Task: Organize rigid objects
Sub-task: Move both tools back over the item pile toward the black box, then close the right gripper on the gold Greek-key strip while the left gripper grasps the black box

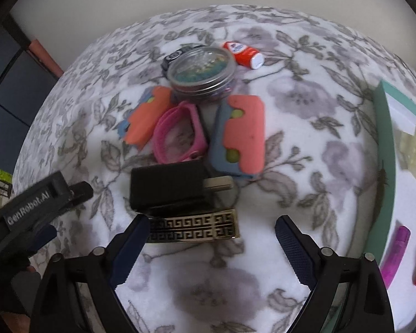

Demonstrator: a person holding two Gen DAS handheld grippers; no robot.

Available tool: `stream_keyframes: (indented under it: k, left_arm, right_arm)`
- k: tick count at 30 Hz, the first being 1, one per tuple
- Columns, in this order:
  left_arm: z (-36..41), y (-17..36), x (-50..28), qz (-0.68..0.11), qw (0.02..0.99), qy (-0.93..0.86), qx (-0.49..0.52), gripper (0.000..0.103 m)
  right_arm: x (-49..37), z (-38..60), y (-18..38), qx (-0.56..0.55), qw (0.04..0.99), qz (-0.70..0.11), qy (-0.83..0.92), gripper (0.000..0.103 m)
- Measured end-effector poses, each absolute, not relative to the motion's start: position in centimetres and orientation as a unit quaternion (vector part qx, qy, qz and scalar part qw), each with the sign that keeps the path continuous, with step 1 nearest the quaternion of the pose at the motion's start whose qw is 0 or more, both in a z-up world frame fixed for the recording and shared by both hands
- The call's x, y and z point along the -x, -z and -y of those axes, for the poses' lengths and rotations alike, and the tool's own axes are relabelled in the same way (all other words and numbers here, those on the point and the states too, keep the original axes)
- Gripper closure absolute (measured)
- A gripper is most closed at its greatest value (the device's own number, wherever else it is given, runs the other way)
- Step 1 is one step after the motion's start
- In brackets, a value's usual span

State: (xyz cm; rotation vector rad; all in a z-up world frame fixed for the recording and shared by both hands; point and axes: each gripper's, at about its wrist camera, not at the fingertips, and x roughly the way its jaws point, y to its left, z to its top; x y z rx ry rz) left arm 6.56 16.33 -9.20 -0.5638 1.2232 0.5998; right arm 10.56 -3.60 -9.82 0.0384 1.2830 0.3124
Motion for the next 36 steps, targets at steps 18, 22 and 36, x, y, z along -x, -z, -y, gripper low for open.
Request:
stream_keyframes:
  k: [18,22,36]
  left_arm:
    - [-18.3,8.3,-4.7,-0.535,0.733,-0.303,0.29,0.0]
    - [-18.4,8.1,-4.7,-0.536,0.737,-0.299,0.284,0.0]
    - [-16.8,8.8,-6.1,-0.548,0.742,-0.267,0.281,0.0]
  right_arm:
    - [-10.5,2.0,10.0,-0.004,0.798,-0.586,-0.141,0.009]
    - [-11.0,1.5,10.1,-0.002,0.808,-0.576,-0.12,0.009]
    - [-9.9,2.0,10.6,0.076,0.798,-0.591,-0.088,0.01]
